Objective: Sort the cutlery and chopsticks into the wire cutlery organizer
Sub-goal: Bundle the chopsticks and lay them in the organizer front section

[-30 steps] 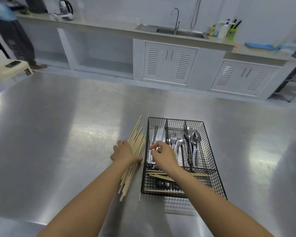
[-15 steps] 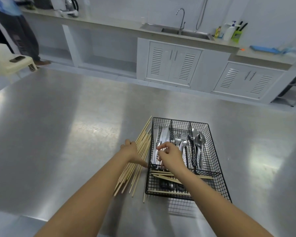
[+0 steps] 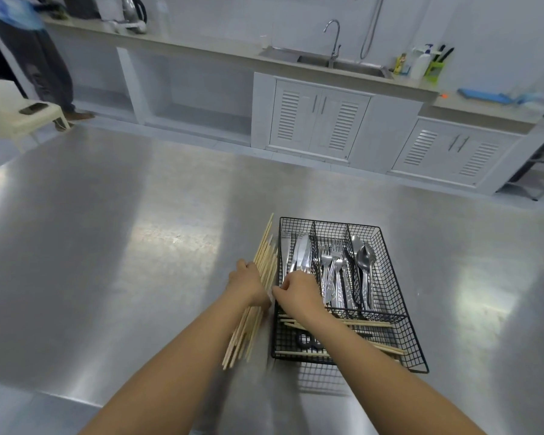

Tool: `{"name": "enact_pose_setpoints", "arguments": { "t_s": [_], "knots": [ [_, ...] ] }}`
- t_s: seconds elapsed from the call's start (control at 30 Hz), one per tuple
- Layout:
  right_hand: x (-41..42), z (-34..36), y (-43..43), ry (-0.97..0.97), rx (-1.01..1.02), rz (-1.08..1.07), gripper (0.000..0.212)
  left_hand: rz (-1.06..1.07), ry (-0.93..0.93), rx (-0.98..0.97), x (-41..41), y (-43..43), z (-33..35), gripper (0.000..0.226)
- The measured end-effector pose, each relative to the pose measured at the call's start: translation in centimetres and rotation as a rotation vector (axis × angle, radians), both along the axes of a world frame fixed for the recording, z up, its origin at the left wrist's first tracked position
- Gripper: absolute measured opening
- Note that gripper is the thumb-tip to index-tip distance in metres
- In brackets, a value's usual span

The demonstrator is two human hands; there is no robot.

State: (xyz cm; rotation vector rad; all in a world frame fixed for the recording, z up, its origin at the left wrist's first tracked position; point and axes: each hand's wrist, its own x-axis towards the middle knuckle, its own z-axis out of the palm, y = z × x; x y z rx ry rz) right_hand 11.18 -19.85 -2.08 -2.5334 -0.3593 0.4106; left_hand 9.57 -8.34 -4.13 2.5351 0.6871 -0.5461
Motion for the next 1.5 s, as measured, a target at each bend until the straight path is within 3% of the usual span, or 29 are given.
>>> {"name": "enact_pose_setpoints", "arguments": {
  "t_s": [0.23,0.37,0.53,0.63,0.8,0.87,1.07,1.13,1.3,1.5],
  "knots": [
    [0.2,-0.1,-0.4,0.099,0.145,-0.047,0.014,0.184,-0.149,0.151,-0.3,1.6,-1.2,0.041],
    [0.0,-0.2,-0.6,0.123,0.195,-0.074,0.017,0.158,-0.132,0.172,-0.3,2.6,-1.3,0.027],
    [-0.3,0.3,-0.5,0.179,0.254,-0.084,0.011,0.106,-0.141,0.174,-0.6,2.7,-1.7,0.026],
    [-0.4,0.4,-0.1,0.241,0.351,-0.134,0.008,0.213,-0.211,0.099,-1.1,2.8,-1.5,0.027],
    [0.7,0.9,0.8,0.364,0.617,-0.214,0.011,0.360,-0.446,-0.146,-1.3,3.7,0.2,0.011],
    [1.5,1.8,1.4,0.376,0.709,-0.238,0.011,0.373,-0.583,-0.237,-0.8,3.8,1.2,0.014],
    [3.9,7.9,3.8,0.219,0.957,-0.159,0.071,0.273,-1.008,-0.475,-0.5,2.2,4.1,0.017],
    [4.4,11.1,4.6,0.097,1.051,-0.077,0.080,0.296,-1.090,-0.515,-0.6,1.2,4.2,0.020],
    [4.9,16.6,6.0,-0.258,1.051,0.102,0.056,0.249,-1.132,-0.509,-0.9,-0.6,3.6,0.031],
    [3.5,14.0,6.1,-0.289,0.738,0.208,0.035,0.316,-1.095,-0.463,-1.3,-0.3,2.0,0.016]
  ]
}}
